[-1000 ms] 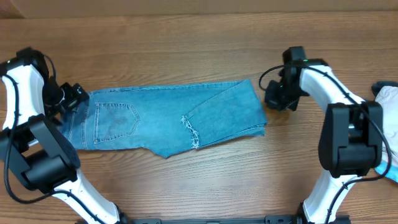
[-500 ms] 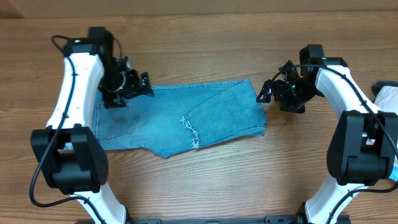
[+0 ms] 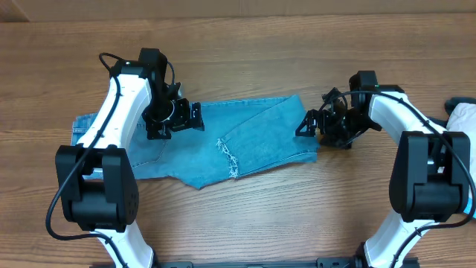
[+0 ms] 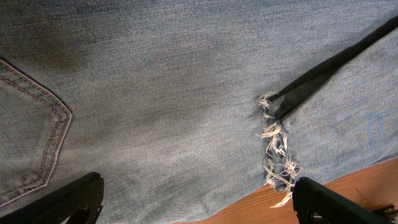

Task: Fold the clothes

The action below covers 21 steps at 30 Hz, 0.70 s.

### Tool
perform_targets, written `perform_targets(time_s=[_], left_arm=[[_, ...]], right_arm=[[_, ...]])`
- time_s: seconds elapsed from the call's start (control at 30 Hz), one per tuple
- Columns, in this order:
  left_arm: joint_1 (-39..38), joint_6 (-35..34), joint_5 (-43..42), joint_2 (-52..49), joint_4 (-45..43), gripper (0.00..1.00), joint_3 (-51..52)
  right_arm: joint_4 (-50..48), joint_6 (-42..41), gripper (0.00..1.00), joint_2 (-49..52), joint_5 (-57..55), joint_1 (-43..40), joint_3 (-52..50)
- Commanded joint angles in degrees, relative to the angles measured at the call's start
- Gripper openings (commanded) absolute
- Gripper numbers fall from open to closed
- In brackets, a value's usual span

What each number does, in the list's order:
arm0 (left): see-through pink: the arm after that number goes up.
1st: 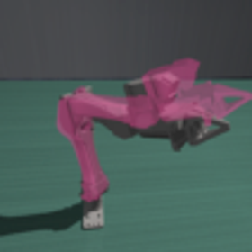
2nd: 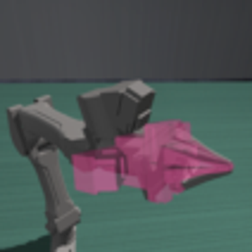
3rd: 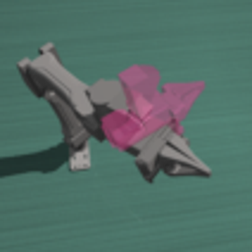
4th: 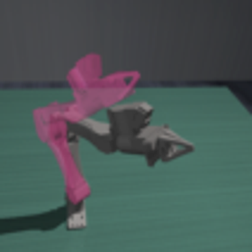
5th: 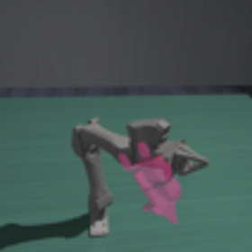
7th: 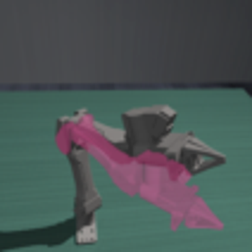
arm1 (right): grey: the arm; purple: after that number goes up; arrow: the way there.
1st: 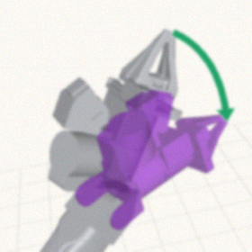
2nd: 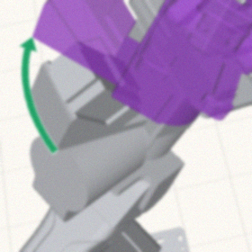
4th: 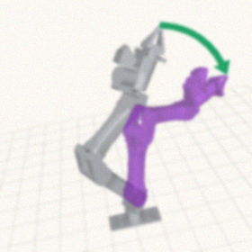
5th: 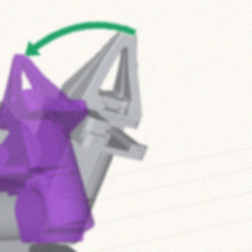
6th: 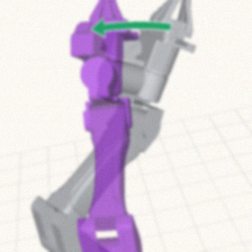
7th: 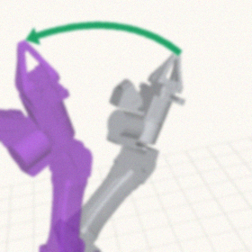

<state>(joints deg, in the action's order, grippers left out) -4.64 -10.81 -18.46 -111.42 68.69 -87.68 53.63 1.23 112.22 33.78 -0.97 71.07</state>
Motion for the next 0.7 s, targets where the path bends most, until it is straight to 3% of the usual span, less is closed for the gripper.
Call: perform_targets(time_s=[0.0,0.23,0.27,0.3,0.33,0.37,0.47,0.67], left_arm=[[0.0,-1.0,-0.7,0.8,-0.2,1.00,0.6],[0.0,-1.0,-0.6,0.8,-0.2,1.00,0.6],[0.0,-1.0,-0.6,0.8,-0.2,1.00,0.6],[0.0,-1.0,-0.6,0.8,-0.2,1.00,0.6],[0.0,-1.0,-0.6,0.8,-0.1,1.00,0.6],[0.0,-1.0,-0.6,0.8,0.0,1.00,0.6],[0.0,-1.0,-0.4,0.8,0.0,1.00,0.6],[0.0,-1.0,0.2,0.8,0.0,1.00,0.6]], right_arm=[[-2.4,0.0,1.00,0.1,1.9,2.1,-3.2],[-6.0,-4.5,0.98,0.1,3.5,6.8,-4.9],[-5.9,-4.5,0.90,0.1,3.6,7.3,-4.9],[-6.0,-4.5,0.69,0.1,3.6,7.6,-4.9],[-6.3,-5.4,0.39,0.1,3.6,7.6,-4.9],[-6.8,-7.3,0.27,0.1,3.4,7.6,-4.9],[-8.6,-9.2,0.04,0.1,3.4,7.2,-4.9],[-10.9,-13.3,0.04,0.1,2.1,6.5,-4.7]])
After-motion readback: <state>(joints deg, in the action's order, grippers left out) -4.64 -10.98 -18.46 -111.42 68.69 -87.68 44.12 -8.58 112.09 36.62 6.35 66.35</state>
